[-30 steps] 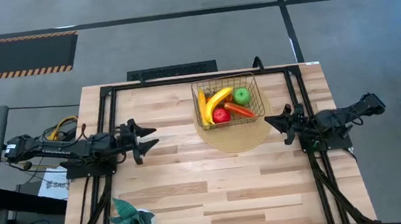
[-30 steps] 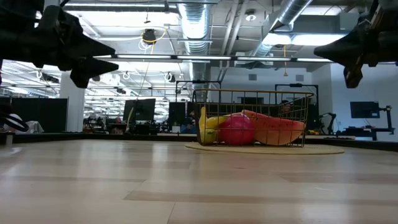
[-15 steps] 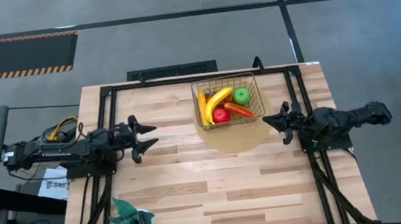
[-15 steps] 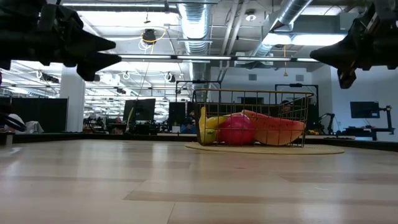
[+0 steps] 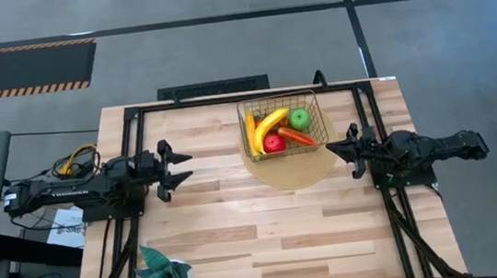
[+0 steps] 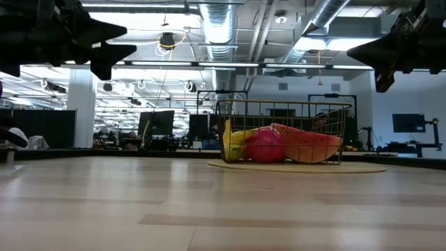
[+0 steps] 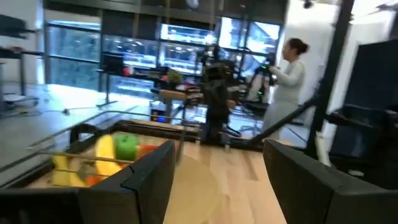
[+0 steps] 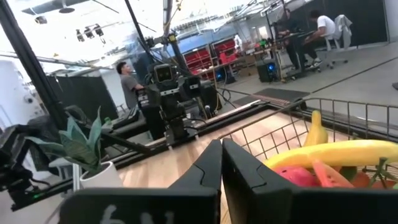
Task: Build produce basket
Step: Return to Home Position
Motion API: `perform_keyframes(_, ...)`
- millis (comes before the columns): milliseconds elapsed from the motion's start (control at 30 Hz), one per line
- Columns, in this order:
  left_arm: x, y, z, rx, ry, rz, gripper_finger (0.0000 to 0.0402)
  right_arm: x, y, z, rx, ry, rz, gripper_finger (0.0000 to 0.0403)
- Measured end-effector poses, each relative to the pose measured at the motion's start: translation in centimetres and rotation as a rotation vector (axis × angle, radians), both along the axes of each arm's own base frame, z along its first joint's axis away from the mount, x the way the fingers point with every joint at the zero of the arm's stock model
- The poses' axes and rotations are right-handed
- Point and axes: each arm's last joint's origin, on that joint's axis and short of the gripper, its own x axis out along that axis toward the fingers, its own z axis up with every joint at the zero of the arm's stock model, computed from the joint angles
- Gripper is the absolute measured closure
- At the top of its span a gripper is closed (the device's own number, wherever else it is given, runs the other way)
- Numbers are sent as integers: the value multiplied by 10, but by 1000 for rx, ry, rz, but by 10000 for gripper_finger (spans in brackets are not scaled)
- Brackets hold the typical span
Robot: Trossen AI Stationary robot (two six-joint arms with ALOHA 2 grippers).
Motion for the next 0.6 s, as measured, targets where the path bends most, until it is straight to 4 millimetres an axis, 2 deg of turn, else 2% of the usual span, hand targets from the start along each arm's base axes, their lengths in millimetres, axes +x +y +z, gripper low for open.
perform_keyframes(233, -1, -11, 16, 137, -55, -81, 171, -1, 0, 4, 13, -42, 5, 369)
perform_keyframes(600, -25, -19, 14, 181, -54, -72, 171, -1, 0, 4, 39, -53, 10, 372)
